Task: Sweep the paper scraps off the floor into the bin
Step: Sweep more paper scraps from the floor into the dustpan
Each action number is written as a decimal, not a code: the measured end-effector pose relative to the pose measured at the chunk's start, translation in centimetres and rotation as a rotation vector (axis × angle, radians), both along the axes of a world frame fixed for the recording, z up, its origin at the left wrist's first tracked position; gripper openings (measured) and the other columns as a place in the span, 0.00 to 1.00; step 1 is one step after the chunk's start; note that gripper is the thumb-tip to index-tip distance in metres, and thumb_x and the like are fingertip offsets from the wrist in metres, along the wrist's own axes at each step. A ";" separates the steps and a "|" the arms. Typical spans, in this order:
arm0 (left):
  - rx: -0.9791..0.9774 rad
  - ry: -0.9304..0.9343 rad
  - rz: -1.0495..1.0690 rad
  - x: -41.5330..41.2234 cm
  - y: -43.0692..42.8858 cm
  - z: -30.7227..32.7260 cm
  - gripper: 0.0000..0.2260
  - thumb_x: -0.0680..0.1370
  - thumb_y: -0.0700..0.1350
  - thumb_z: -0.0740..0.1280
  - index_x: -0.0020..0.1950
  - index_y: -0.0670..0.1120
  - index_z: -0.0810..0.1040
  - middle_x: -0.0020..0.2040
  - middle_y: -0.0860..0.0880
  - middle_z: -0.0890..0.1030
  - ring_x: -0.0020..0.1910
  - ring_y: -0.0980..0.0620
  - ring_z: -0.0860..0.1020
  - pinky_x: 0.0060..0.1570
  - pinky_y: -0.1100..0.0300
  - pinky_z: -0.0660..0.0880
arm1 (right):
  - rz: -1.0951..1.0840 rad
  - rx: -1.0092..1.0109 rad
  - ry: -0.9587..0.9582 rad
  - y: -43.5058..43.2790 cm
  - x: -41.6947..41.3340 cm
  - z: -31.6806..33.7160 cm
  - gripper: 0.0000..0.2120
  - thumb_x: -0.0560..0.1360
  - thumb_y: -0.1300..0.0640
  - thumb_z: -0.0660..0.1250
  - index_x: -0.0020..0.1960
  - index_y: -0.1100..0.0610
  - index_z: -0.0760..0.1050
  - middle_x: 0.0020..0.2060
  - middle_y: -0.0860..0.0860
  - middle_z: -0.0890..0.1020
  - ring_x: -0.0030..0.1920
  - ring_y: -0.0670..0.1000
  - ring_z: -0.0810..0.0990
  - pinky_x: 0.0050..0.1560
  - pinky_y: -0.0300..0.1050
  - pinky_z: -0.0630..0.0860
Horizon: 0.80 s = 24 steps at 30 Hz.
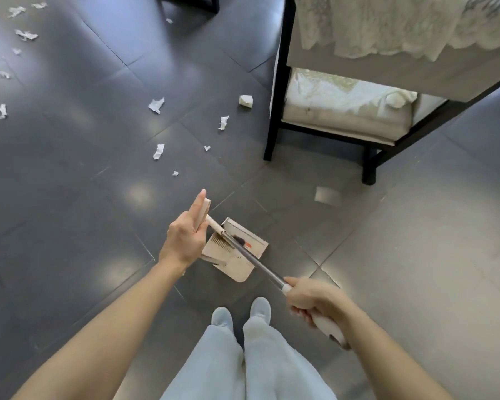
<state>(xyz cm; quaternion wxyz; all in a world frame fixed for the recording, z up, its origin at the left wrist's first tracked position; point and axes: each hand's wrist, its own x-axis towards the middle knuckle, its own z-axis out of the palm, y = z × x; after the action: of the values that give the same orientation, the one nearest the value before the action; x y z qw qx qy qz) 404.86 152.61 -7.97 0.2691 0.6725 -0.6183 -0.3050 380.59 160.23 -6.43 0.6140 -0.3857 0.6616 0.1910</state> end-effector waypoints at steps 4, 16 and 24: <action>0.021 0.027 0.020 3.5 -1.0 0.0 0.34 0.77 0.35 0.66 0.74 0.64 0.59 0.59 0.42 0.80 0.60 0.44 0.77 0.62 0.57 0.69 | -0.059 0.012 -0.050 -2.9 1.1 2.1 0.28 0.71 0.64 0.53 0.68 0.48 0.66 0.36 0.56 0.74 0.27 0.49 0.68 0.29 0.41 0.68; 0.024 0.247 0.229 19.2 -13.0 2.1 0.32 0.77 0.30 0.63 0.72 0.59 0.61 0.63 0.58 0.73 0.58 0.76 0.69 0.60 0.79 0.63 | -0.428 -0.132 -0.163 -19.4 14.8 2.3 0.26 0.75 0.69 0.53 0.68 0.50 0.69 0.15 0.46 0.66 0.16 0.43 0.59 0.20 0.30 0.58; 0.128 0.295 0.142 27.9 -22.8 2.8 0.32 0.78 0.30 0.62 0.67 0.67 0.63 0.62 0.63 0.72 0.62 0.73 0.69 0.63 0.73 0.64 | -0.356 -0.369 -0.070 -31.3 21.3 1.3 0.14 0.74 0.65 0.55 0.55 0.61 0.75 0.25 0.52 0.68 0.19 0.47 0.63 0.21 0.35 0.61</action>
<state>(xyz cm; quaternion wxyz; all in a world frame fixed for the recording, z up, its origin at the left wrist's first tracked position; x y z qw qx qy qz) 432.73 129.80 -5.13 0.3343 0.6783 -0.5022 -0.4195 401.87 128.95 -5.16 0.5797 -0.3750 0.7211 -0.0575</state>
